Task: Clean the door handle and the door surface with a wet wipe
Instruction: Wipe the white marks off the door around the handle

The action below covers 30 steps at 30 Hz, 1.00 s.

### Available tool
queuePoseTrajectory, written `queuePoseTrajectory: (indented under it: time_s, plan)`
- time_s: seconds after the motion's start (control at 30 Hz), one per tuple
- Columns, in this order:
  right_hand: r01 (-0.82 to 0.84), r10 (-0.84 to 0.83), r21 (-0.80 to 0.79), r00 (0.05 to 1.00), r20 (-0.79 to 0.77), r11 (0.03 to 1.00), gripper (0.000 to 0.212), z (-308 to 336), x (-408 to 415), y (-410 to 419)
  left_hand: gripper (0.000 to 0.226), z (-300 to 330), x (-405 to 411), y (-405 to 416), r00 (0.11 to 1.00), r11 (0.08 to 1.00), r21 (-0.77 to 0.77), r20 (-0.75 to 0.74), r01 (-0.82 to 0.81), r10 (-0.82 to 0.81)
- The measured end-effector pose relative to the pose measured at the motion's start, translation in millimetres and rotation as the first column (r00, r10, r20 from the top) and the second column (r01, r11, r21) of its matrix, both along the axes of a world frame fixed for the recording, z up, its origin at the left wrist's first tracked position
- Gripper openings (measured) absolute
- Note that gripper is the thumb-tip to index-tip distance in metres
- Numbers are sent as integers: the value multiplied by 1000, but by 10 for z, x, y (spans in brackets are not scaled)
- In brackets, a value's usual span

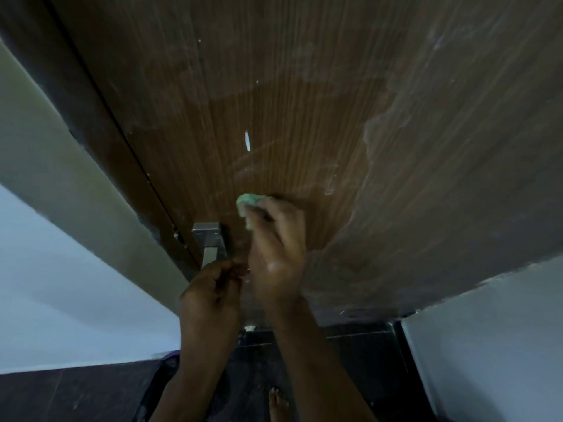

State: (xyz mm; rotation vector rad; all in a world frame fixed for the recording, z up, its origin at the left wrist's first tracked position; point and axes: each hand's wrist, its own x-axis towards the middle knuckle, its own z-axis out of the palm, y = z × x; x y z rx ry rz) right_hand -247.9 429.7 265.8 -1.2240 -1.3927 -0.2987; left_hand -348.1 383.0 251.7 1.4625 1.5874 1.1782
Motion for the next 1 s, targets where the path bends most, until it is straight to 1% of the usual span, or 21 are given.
queuePoseTrajectory:
  time_s: [0.03, 0.1, 0.17, 0.2, 0.23, 0.27, 0.3, 0.33, 0.37, 0.4, 0.47, 0.5, 0.53, 0.63, 0.7, 0.77, 0.83, 0.87, 0.9, 0.97, 1.0]
  plan:
    - [44, -41, 50, 998, -55, 998, 15, 55, 120, 39, 36, -4, -18, 0, 1000, 1000, 6, 1, -2, 2]
    - [235, -190, 132, 939, -286, 963, 15, 181, 377, 99, 34, -50, -60, 12, 1000, 1000, -2, 26, -16, 17]
    - [329, -250, 120, 868, -428, 937, 14, 211, 432, 138, 33, -92, -84, 19, 998, 999, -23, 46, -31, 32]
    - [321, -251, 117, 881, -400, 940, 14, 166, 346, 144, 32, -97, -84, 21, 998, 999, -32, 43, -34, 35]
    - [264, -223, 111, 931, -288, 958, 16, 76, 223, 127, 31, -96, -73, 25, 999, 999, -38, 33, -33, 34]
    - [157, -148, 81, 983, -111, 984, 17, -67, 101, 91, 31, -98, -64, 29, 999, 999, -39, 25, -27, 28]
    - [45, -46, 19, 997, 56, 999, 17, -214, 39, 25, 32, -101, -54, 28, 1000, 999, -37, 21, -17, 18]
    - [-19, 25, -41, 988, 150, 999, 16, -336, 64, -32, 34, -106, -50, 23, 1000, 999, -38, 24, -9, 10]
    - [-22, 31, -71, 990, 136, 997, 16, -409, 159, -73, 35, -107, -55, 14, 999, 999, -48, 36, -6, 8]
    - [33, -30, -72, 999, 43, 997, 15, -448, 283, -92, 37, -110, -62, 9, 999, 998, -60, 48, -9, 12]
    - [186, -199, -76, 950, -242, 980, 11, -431, 444, -121, 41, -136, -88, -2, 999, 998, -64, 43, -30, 32]
    - [204, -225, -95, 916, -334, 974, 12, -410, 427, -127, 43, -145, -95, -11, 999, 997, -61, 28, -40, 42]
    - [194, -227, -128, 912, -341, 973, 15, -398, 336, -134, 44, -148, -97, -20, 999, 997, -59, 22, -47, 49]
    - [55, -101, -332, 987, -122, 942, 17, -375, -107, -157, 46, -140, -112, -33, 998, 997, -46, 12, -58, 58]
    - [-5, -93, -474, 979, -183, 881, 25, -386, -307, -119, 45, -138, -121, -37, 996, 995, -52, -27, -82, 81]
    - [-67, -186, -570, 909, -374, 819, 30, -424, -384, -53, 42, -135, -132, -44, 993, 992, -63, -46, -111, 108]
    - [-208, -261, -634, 784, -564, 745, 24, -529, -370, -16, 40, -148, -150, -54, 991, 988, -79, -46, -132, 128]
    - [-258, -287, -610, 705, -649, 749, 17, -566, -321, -32, 40, -158, -157, -62, 990, 987, -81, -44, -137, 134]
    - [-260, -312, -548, 599, -737, 795, 14, -564, -234, -62, 39, -164, -164, -73, 990, 987, -79, -39, -139, 136]
    - [-171, -298, -368, 333, -895, 914, 14, -541, 45, -101, 40, -164, -181, -93, 990, 988, -67, -39, -139, 137]
    - [-99, -271, -304, 255, -928, 948, 10, -551, 179, -113, 41, -169, -190, -101, 989, 988, -63, -49, -140, 137]
